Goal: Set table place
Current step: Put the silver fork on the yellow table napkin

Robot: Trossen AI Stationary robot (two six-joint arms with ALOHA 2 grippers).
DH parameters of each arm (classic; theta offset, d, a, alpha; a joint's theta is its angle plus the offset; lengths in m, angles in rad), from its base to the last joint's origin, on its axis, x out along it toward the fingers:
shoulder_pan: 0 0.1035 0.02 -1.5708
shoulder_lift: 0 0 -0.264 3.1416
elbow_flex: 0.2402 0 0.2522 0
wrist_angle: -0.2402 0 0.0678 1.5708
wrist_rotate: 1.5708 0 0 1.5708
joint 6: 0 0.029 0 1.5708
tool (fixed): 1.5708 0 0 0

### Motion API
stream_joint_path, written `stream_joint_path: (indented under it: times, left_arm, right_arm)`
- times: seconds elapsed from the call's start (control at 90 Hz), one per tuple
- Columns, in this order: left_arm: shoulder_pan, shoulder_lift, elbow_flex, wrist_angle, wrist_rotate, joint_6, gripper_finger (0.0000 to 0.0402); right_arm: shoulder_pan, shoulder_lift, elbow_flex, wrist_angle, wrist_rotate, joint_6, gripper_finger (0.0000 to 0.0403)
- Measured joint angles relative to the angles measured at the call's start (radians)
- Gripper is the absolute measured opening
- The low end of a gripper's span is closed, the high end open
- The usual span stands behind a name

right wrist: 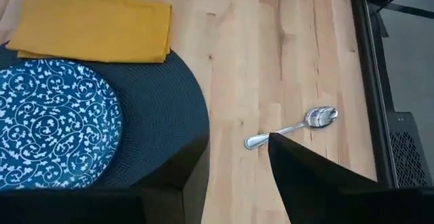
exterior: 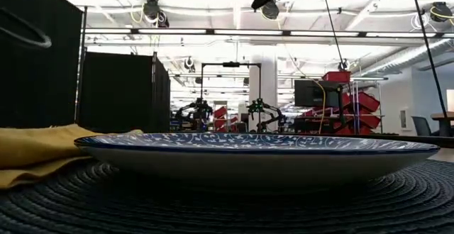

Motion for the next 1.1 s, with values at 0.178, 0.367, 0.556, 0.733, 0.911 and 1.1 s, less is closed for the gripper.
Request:
stream_joint_path:
  times: [0.178, 0.367, 0.556, 0.733, 0.911, 1.1]
  left_arm:
    - [0.133, -0.013, -0.048, -0.123, -0.029, -0.226, 0.0114]
    - [0.276, -0.117, -0.168, -0.003, 0.004, -0.243, 0.0114]
    - [0.275, -0.359, -0.202, -0.027, -0.133, -0.386, 0.0114]
    - [0.257, -0.590, -0.318, 0.019, -0.200, -0.625, 0.0114]
    - [0.270, -0.626, -0.404, 0.084, -0.211, -0.690, 0.0114]
    - [0.299, -0.593, -0.442, 0.156, -0.219, -0.681, 0.0114]
  right_arm:
    - [0.000, 0.000, 0.000, 0.000, 0.000, -0.009, 0.0141]
    - [-0.001, 0.000, 0.000, -0.026, 0.000, -0.015, 0.0141]
    - [-0.006, 0.000, 0.000, -0.088, -0.002, -0.035, 0.0141]
    - [-0.047, 0.000, 0.000, -0.102, -0.006, -0.095, 0.0141]
    - [-0.121, 0.000, -0.017, -0.053, -0.176, -0.169, 0.0141]
    - [-0.204, 0.000, -0.084, 0.016, -0.239, -0.224, 0.0141]
